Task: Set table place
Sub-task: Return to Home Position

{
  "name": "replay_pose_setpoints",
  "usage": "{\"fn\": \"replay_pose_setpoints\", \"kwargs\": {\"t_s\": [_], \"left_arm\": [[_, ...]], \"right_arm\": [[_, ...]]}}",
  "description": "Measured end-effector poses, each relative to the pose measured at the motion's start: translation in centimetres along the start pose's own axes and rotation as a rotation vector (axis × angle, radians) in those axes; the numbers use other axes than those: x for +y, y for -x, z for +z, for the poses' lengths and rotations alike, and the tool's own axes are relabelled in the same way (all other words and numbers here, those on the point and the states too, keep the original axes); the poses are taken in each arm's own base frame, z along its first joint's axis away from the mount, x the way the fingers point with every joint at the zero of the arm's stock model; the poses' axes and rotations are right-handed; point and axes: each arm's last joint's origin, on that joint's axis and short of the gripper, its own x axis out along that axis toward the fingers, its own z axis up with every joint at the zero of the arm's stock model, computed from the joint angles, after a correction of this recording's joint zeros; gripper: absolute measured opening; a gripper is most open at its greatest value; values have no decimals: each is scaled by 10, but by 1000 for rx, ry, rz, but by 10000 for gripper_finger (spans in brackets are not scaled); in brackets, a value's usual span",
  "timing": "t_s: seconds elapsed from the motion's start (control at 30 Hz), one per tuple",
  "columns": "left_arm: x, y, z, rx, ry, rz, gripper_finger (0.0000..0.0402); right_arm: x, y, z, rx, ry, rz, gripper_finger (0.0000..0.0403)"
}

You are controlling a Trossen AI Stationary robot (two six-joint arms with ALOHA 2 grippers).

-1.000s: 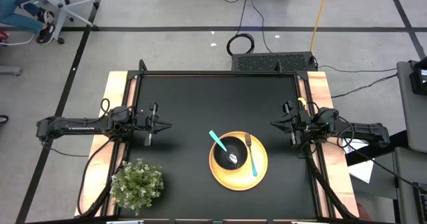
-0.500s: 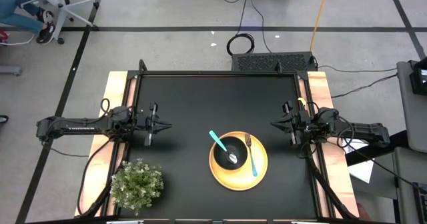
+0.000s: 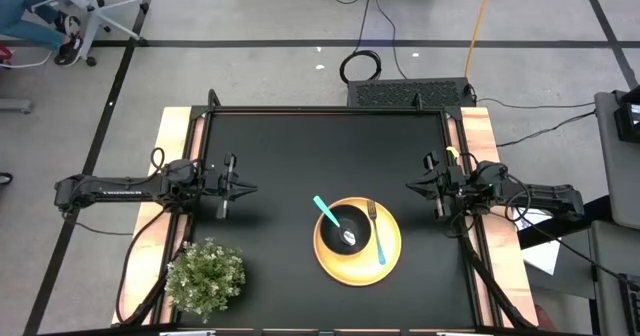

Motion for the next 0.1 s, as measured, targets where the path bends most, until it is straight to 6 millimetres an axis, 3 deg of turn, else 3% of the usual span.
{"fn": "replay_pose_setpoints", "kwargs": {"t_s": [0.1], "left_arm": [[0, 0, 0, 0, 0, 1, 33]], "right_arm": [[0, 0, 0, 0, 0, 0, 0]]}}
